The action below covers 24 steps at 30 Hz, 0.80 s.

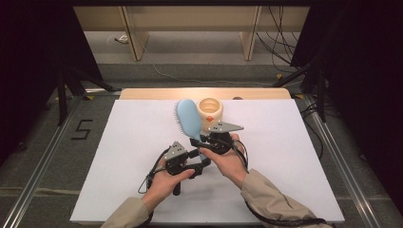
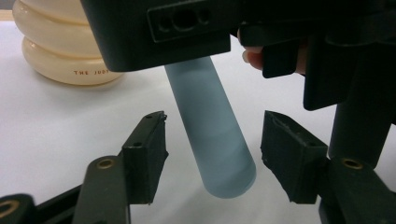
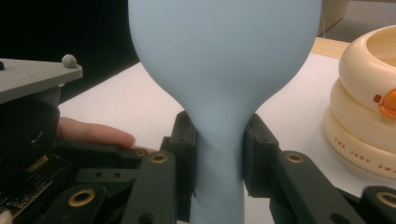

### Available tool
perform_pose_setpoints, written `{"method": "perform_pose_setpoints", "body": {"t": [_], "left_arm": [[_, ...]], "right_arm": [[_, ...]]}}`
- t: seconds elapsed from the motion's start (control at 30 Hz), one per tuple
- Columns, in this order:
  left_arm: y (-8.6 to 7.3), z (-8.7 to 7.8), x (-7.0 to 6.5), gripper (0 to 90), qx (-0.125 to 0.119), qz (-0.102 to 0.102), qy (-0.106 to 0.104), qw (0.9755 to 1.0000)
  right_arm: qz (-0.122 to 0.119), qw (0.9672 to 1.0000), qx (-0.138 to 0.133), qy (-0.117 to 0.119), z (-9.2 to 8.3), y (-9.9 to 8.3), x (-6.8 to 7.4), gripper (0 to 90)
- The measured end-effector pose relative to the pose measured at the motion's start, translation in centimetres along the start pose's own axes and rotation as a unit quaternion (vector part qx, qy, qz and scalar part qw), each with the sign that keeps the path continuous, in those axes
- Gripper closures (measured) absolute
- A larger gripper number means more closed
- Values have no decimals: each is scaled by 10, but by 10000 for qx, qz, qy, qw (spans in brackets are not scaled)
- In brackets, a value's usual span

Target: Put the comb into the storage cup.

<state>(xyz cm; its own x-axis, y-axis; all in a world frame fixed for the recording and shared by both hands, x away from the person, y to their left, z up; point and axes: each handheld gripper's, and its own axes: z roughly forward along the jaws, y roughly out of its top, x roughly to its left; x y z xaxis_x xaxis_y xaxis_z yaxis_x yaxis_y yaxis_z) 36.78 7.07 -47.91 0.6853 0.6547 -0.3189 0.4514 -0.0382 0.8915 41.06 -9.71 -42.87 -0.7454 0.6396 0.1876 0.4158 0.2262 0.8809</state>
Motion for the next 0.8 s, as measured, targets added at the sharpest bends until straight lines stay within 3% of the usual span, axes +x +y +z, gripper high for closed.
{"method": "perform_pose_setpoints", "body": {"t": [0.53,0.8], "left_arm": [[0,-1,3,499,-94,-239,-22,9997],[0,-1,4,551,-141,-256,-59,9996]], "right_arm": [[-18,10000,-18,6,1,0,2,702],[-32,10000,-11,-11,2,0,2,702]]}}
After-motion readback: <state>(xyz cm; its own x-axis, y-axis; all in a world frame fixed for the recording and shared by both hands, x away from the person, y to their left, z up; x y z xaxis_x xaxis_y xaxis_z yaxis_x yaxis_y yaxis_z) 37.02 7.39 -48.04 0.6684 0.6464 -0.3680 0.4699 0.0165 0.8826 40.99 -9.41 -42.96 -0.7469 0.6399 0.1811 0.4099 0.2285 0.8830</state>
